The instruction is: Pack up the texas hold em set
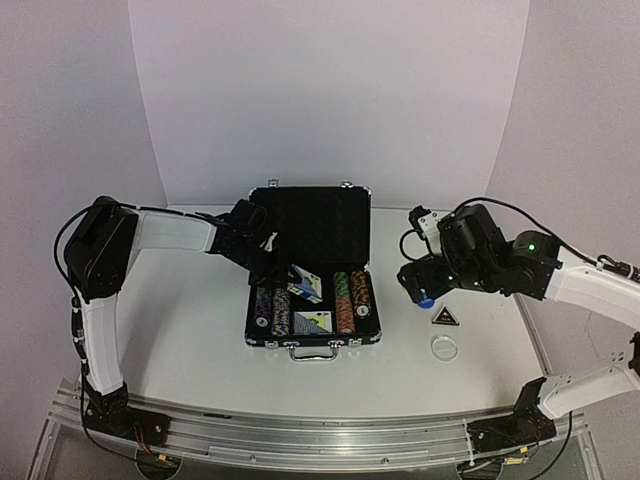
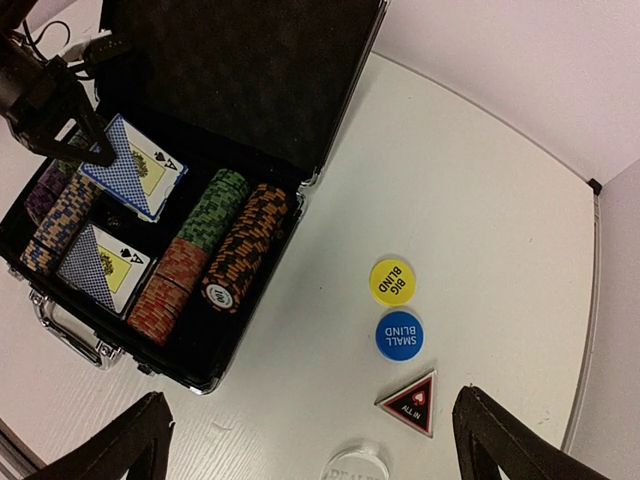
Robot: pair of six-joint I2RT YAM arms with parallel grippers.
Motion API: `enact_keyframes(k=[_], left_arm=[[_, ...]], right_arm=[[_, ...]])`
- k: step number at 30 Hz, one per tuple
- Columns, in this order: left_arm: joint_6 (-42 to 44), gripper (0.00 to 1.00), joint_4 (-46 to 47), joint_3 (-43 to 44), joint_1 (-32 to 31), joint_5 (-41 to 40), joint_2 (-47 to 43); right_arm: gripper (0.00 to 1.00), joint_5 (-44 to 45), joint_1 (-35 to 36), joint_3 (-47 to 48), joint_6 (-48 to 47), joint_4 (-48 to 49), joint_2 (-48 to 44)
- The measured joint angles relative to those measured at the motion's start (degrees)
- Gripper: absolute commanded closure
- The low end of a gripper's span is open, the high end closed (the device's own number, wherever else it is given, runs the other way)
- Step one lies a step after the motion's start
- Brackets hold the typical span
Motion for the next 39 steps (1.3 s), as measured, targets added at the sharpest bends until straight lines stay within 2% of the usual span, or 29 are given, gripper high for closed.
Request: enact_keyframes(k=[14, 32, 34, 39], left_arm=[[-0.1, 1.00, -6.7, 7.0, 0.1, 1.3, 4.8], [-0.6, 1.00, -8.1, 11.8, -0.6, 3.5, 8.5], [-0.6, 0.98, -8.4, 12.1, -0.7, 3.5, 8.7], [-0.6, 0.82, -10.3, 13.9, -0.6, 3.8, 9.5]], right_arm=[[0.05, 1.1, 0.0, -0.3, 1.2, 0.0, -0.1], [0.05, 2.1, 0.0, -1.0, 1.0, 0.0, -1.2], [0.05, 2.1, 0.0, -1.0, 0.8, 0.0, -1.2], [0.05, 2.2, 0.0, -1.0, 0.4, 0.0, -1.2]])
